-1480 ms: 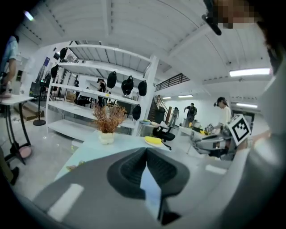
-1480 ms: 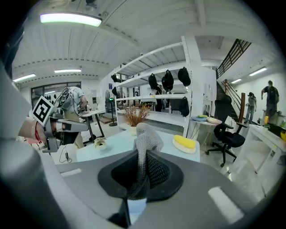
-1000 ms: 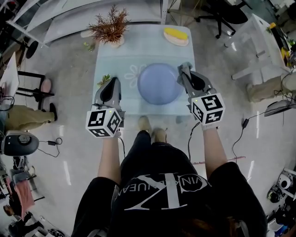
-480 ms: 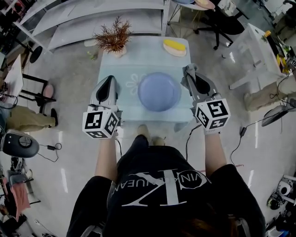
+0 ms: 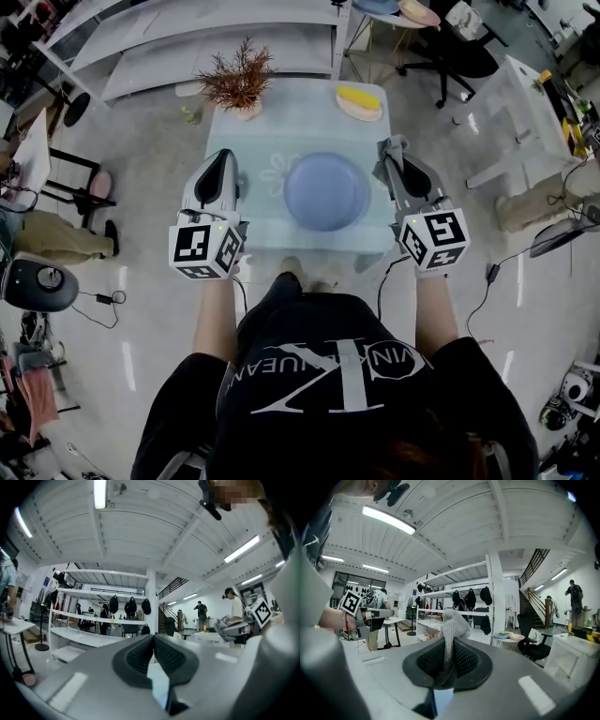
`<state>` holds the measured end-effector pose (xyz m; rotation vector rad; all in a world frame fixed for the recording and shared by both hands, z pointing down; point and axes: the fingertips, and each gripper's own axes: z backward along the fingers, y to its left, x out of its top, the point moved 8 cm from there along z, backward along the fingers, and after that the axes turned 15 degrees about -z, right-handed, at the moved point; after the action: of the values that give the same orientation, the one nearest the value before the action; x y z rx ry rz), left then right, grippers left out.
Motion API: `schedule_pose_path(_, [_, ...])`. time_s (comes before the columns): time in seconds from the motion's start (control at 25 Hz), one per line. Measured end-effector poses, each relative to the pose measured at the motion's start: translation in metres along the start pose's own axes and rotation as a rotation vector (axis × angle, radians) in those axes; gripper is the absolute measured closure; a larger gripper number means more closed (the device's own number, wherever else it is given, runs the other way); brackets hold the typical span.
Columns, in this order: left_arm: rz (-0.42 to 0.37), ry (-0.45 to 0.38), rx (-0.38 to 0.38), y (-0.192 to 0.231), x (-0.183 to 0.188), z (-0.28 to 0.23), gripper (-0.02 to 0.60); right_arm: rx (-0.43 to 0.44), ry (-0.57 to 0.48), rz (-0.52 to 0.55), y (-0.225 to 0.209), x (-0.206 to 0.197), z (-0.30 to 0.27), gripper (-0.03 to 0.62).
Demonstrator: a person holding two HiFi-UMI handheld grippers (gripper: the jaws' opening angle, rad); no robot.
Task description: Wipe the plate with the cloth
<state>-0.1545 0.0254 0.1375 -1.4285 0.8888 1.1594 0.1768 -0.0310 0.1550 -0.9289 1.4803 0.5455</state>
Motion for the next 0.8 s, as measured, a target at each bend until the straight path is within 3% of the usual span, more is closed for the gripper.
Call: schedule_pose_path(0.8, [-0.001, 0.01, 0.008, 0.011, -0.012, -0.005, 0.581, -0.038, -0.049, 0.005, -0.002, -0.004, -0.009, 0.557])
